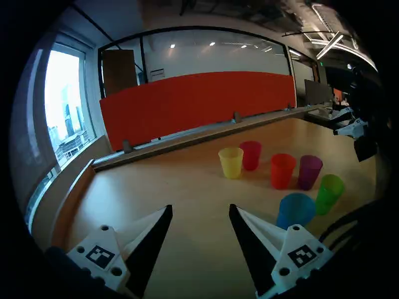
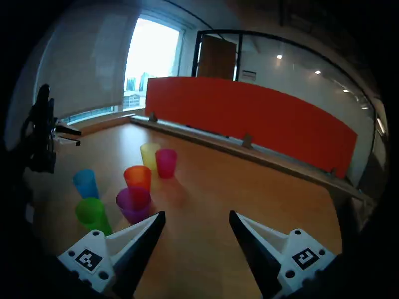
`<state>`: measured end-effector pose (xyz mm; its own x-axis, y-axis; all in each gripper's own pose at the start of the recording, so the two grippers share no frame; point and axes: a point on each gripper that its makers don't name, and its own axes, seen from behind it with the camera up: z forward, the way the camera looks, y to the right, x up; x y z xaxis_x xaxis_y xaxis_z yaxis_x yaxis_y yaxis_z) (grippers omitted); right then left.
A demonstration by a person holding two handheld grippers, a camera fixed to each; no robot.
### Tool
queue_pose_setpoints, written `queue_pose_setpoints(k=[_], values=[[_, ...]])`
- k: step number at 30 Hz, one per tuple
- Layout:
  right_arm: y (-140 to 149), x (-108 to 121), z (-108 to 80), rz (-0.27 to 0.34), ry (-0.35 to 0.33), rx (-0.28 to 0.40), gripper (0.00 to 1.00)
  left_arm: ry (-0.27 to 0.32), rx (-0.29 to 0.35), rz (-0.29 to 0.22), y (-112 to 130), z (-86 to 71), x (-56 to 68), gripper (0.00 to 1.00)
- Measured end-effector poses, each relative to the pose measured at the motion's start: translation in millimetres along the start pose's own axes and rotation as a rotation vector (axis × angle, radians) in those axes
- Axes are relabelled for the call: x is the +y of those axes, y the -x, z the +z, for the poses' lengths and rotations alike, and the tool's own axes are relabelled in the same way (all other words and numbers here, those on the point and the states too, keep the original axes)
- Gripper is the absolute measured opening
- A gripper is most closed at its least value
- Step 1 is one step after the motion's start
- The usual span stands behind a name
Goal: Pour water
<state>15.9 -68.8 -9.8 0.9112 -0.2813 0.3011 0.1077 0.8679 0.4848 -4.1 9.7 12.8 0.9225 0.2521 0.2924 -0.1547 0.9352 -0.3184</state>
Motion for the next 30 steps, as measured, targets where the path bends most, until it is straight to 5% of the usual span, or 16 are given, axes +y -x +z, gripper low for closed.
queue_pose_setpoints(k=[9,21,30], values=[[-27,23,-14.4,0.108,0.128,0.152,0.99,-0.059,0.108,-0.078,-19,-13.2,-9.1,0.84],[-77,52,-51.3,0.215,0.285,0.389,0.99,-0.135,0.215,-0.123,-47,-34.4,-13.9,0.84],[-74,59,-61.3,0.210,0.382,0.439,0.99,-0.188,0.280,-0.148,-59,-38.3,-14.0,0.84]])
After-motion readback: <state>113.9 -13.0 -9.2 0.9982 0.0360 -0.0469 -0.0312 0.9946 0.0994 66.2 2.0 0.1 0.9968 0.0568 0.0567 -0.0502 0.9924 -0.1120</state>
